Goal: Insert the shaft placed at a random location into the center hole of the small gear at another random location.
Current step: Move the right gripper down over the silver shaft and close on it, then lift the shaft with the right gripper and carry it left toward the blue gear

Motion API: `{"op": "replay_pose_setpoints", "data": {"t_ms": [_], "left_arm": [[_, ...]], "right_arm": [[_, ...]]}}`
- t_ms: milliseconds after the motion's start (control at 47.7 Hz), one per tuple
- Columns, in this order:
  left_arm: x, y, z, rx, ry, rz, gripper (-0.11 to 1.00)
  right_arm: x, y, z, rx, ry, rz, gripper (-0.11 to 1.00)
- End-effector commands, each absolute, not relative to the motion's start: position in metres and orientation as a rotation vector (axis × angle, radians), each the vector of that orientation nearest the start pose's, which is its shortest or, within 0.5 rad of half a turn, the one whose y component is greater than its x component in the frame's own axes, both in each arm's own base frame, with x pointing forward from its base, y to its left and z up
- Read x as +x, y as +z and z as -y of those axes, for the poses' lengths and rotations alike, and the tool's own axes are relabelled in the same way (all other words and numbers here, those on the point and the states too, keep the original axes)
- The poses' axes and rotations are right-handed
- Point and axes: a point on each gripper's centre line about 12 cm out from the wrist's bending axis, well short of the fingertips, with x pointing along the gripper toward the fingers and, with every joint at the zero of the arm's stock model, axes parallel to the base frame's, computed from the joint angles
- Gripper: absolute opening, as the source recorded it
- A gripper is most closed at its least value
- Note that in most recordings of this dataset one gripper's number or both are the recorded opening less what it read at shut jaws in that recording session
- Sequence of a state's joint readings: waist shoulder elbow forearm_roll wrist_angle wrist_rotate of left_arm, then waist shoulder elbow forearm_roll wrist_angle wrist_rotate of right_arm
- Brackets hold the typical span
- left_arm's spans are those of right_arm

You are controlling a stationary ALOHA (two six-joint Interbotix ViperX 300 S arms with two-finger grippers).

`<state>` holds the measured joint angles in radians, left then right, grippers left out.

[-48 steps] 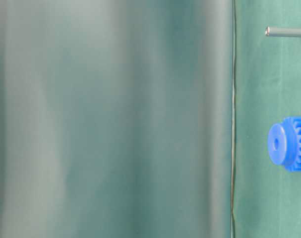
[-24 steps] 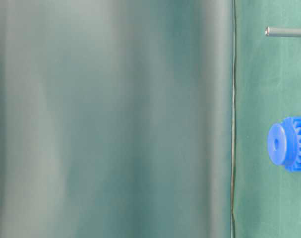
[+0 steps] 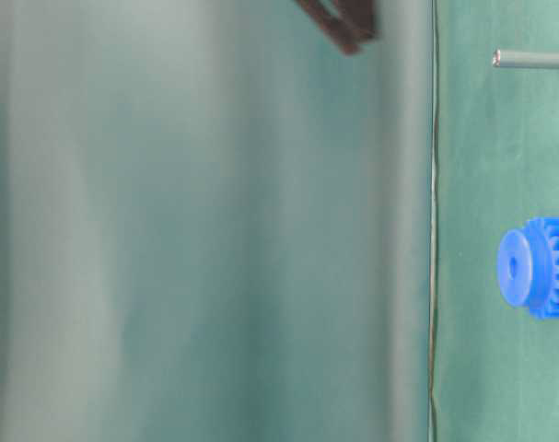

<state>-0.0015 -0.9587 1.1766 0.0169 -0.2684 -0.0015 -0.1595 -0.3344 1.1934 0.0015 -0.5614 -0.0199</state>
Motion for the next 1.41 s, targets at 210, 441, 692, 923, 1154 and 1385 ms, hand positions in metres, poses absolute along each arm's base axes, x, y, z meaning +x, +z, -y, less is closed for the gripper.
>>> {"op": "replay_pose_setpoints", "data": {"t_ms": [210,441,692,923,1154,1385], "left_arm": [[0.202,0.299,0.001,0.019,-0.008,0.074,0.00],[0.202,0.299,0.001,0.019,-0.008,0.074,0.00],[0.202,0.298,0.001,0.019,-0.008,0.069,0.00],[0.202,0.297,0.001,0.019,-0.008,0.063,0.00],[0.202,0.298,0.001,0.021,-0.008,0.069,0.00],[0.201,0.299,0.001,0.018,-0.008,0.071,0.00]], "right_arm": [[0.277,0.132,0.056,0.016,-0.204,-0.352,0.85],[0.278,0.103,0.065,0.043,-0.254,-0.392,0.84],[0.285,0.098,0.066,0.045,-0.258,-0.390,0.84],[0.284,0.093,0.064,0.047,-0.248,-0.435,0.51],[0.286,0.093,0.059,0.037,-0.220,-0.443,0.13],[0.293,0.112,0.059,0.035,-0.216,-0.389,0.13]]}}
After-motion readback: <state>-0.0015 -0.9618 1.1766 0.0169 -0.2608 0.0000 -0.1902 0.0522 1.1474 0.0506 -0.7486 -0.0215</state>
